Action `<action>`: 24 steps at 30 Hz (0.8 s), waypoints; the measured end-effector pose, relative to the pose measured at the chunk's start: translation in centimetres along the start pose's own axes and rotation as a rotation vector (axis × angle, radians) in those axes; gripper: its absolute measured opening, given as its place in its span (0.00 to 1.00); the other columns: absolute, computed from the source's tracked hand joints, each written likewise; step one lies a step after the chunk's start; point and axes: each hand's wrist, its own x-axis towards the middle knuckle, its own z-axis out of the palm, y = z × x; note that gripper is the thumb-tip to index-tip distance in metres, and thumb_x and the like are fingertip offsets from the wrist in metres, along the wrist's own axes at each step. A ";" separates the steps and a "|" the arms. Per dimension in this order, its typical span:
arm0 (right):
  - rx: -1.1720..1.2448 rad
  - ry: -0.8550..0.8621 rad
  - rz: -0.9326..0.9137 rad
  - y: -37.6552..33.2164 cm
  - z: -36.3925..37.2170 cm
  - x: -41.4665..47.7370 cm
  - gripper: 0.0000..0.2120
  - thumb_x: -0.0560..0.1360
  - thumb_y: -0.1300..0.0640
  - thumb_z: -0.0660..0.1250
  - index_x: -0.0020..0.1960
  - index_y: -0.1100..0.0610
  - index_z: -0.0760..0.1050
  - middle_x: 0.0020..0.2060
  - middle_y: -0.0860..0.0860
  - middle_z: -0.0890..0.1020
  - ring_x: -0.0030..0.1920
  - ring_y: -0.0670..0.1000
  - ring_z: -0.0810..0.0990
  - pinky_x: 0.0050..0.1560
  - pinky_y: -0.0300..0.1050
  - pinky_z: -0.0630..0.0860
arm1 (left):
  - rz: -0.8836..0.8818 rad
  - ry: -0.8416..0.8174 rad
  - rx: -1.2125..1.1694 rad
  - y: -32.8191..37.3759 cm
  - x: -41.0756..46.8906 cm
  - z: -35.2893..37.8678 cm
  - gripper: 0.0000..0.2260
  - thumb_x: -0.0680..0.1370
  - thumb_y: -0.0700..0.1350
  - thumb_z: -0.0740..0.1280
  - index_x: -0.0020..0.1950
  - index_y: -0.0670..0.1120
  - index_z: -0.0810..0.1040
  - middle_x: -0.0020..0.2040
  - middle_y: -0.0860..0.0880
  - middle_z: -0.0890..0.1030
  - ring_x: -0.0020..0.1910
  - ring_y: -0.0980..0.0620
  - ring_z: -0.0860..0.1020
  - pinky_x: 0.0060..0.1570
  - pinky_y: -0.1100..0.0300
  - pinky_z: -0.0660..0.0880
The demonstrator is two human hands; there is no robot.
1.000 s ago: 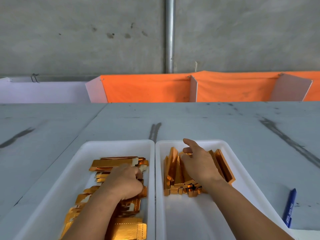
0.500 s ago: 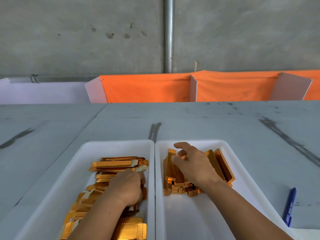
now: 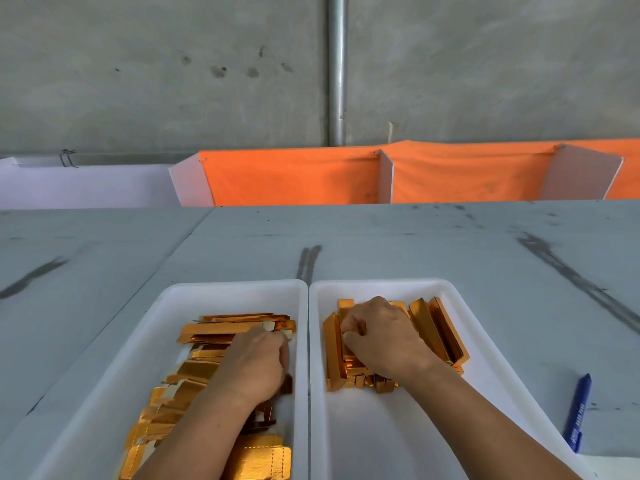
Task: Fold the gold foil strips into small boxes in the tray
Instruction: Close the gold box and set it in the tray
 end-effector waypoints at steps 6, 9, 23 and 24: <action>0.090 0.050 -0.029 -0.3 -0.1 -0.3 0.08 0.78 0.57 0.64 0.47 0.49 0.81 0.43 0.41 0.77 0.40 0.42 0.79 0.36 0.29 0.75 | -0.049 0.379 -0.221 0.7 0.3 -1.8 0.07 0.80 0.41 0.61 0.44 0.52 0.69 0.40 0.54 0.77 0.39 0.56 0.75 0.37 0.62 0.71; 0.187 0.076 -0.088 -0.7 -0.1 -0.6 0.08 0.79 0.54 0.65 0.55 0.46 0.80 0.47 0.38 0.76 0.44 0.38 0.76 0.39 0.22 0.69 | -0.018 0.576 -0.404 1.2 0.1 -2.1 0.06 0.80 0.42 0.61 0.50 0.53 0.72 0.45 0.56 0.78 0.43 0.57 0.74 0.38 0.69 0.67; 0.662 0.072 0.015 -2.2 -0.4 -1.3 0.06 0.80 0.56 0.64 0.47 0.49 0.78 0.28 0.49 0.81 0.29 0.43 0.77 0.36 0.42 0.76 | 0.156 0.488 -0.499 2.5 -0.7 -1.3 0.10 0.80 0.43 0.62 0.59 0.53 0.75 0.55 0.57 0.79 0.53 0.59 0.76 0.50 0.69 0.71; 0.671 0.077 0.027 -2.1 -0.5 -1.2 0.06 0.80 0.56 0.64 0.46 0.49 0.78 0.28 0.49 0.81 0.30 0.44 0.77 0.36 0.43 0.77 | 0.140 0.499 -0.510 2.4 -0.7 -1.3 0.10 0.80 0.42 0.62 0.59 0.53 0.75 0.55 0.56 0.78 0.54 0.58 0.76 0.49 0.68 0.70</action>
